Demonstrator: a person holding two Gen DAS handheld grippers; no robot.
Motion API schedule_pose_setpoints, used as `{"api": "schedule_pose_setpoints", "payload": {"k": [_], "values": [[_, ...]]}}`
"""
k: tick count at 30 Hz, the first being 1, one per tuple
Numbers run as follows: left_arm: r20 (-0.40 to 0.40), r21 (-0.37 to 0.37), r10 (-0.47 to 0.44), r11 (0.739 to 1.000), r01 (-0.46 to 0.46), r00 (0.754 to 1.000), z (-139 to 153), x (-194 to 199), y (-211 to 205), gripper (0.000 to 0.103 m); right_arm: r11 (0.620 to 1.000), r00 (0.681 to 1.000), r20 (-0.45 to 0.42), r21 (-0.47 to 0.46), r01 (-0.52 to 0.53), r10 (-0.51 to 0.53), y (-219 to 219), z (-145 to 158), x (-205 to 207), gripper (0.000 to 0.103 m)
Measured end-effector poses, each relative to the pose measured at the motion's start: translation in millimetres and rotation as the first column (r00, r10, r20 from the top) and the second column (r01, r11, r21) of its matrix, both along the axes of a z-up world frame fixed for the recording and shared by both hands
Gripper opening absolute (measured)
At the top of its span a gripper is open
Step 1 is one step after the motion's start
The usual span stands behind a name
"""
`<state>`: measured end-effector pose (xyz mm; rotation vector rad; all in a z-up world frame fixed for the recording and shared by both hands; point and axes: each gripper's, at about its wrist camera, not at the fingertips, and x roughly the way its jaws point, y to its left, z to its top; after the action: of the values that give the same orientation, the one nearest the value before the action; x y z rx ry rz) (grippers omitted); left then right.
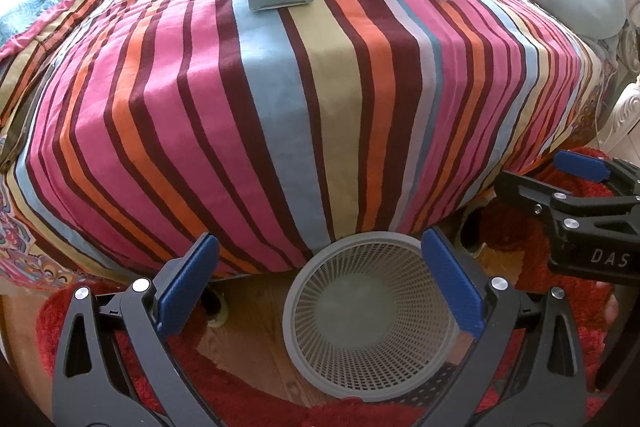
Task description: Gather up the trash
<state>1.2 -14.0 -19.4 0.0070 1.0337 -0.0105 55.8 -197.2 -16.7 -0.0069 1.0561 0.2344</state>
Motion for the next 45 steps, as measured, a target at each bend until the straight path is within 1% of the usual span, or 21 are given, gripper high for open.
{"api": "schedule_pose_setpoints", "payload": {"k": [26, 33, 37, 38, 40, 42, 44, 45], "values": [[0.003, 0.006, 0.001, 1.000, -0.001, 1.000, 0.7, -6.2, 1.4, 0.098, 1.000, 1.000, 0.014, -0.002, -0.016, 0.016, 0.9, 2.8, -9.0, 0.096], [0.004, 0.030, -0.003, 1.000, 0.003, 1.000, -0.3, -10.5, -6.6, 0.098, 1.000, 0.999, 0.024, 0.000, -0.029, 0.029, -0.9, 2.2, -14.5, 0.096], [0.002, 0.062, 0.000, 0.998, 0.000, 1.000, -3.1, -13.0, -11.2, 0.098, 0.999, 0.998, 0.045, -0.012, -0.033, 0.033, -1.3, 2.3, -19.7, 0.096], [0.005, 0.070, 0.000, 0.998, -0.001, 1.000, -3.1, -14.1, -11.4, 0.098, 1.000, 0.999, 0.044, -0.005, -0.030, 0.030, -2.3, 1.8, -19.8, 0.096], [0.021, 0.083, 0.006, 0.997, -0.007, 1.000, -1.3, -17.3, -11.6, 0.098, 0.999, 0.999, 0.023, 0.041, -0.024, 0.023, -8.3, -0.5, -19.4, 0.096], [0.049, 0.074, 0.011, 0.997, -0.015, 0.999, 5.1, -17.2, -8.5, 0.098, 0.998, 1.000, 0.021, 0.068, -0.013, 0.011, -15.8, 0.5, -15.5, 0.096], [0.098, 0.034, 0.026, 0.999, -0.030, 0.995, 19.9, -9.0, -1.7, 0.098, 0.993, 0.997, 0.076, 0.116, -0.027, 0.018, -25.2, 12.2, -5.2, 0.096], [0.128, 0.012, 0.030, 0.999, -0.032, 0.991, 28.3, -3.9, 1.5, 0.098, 0.991, 0.992, 0.121, 0.128, -0.036, 0.020, -29.3, 20.4, 0.7, 0.096]]}}
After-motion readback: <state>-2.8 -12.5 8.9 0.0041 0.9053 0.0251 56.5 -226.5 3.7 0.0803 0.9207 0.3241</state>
